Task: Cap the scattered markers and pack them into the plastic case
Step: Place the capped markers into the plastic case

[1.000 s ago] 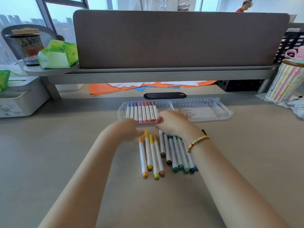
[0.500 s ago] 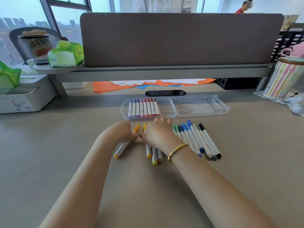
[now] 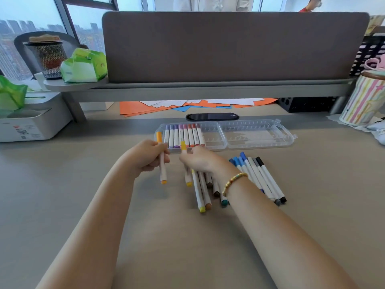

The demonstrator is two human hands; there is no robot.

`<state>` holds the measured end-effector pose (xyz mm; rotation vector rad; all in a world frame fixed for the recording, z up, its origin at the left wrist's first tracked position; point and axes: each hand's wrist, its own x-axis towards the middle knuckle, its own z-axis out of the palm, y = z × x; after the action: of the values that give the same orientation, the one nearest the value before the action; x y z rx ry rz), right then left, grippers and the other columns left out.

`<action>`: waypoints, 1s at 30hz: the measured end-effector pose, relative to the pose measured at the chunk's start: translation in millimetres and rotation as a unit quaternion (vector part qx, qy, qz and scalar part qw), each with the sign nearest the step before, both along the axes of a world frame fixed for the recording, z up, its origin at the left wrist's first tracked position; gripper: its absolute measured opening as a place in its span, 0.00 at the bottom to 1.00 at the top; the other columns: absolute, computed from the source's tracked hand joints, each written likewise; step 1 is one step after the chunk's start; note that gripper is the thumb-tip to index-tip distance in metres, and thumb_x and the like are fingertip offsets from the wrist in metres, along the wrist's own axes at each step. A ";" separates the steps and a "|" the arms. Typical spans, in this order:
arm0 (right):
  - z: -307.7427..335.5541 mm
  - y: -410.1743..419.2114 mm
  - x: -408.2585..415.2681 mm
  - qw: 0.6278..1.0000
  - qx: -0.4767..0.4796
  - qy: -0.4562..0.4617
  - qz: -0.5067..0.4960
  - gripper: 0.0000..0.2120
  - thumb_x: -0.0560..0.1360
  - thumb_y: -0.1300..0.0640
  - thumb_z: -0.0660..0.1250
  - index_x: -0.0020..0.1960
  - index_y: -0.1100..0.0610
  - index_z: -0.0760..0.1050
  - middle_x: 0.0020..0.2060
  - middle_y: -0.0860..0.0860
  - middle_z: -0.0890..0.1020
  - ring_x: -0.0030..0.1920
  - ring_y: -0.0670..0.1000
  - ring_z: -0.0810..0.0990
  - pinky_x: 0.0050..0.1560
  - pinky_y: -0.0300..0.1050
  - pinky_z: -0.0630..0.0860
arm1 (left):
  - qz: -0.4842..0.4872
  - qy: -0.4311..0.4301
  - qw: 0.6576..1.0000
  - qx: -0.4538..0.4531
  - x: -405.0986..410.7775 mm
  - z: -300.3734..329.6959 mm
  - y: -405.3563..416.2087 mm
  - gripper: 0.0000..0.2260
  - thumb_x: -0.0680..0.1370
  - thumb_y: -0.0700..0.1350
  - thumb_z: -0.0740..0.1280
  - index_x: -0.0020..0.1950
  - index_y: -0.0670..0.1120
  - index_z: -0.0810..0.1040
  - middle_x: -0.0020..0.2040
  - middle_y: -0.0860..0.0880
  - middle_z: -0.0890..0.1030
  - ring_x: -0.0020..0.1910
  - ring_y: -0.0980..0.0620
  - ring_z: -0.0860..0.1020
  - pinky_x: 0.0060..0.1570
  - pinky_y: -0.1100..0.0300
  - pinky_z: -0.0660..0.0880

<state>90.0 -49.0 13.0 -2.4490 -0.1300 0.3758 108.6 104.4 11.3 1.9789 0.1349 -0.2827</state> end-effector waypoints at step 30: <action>7.8 -92.6 106.3 0.955 0.207 -0.008 -0.211 0.10 0.81 0.53 0.57 0.47 0.56 0.73 0.37 0.50 0.80 0.30 0.45 0.69 0.28 0.34 0.66 | -0.032 -0.127 0.961 0.244 141.0 -16.3 -115.1 0.10 0.78 0.50 0.63 0.46 0.43 0.71 0.33 0.48 0.70 0.30 0.55 0.69 0.28 0.66 0.65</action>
<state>196.4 -141.5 20.8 -1.9946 0.2814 0.1213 249.6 -10.7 -5.0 2.4940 -0.0288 -0.0317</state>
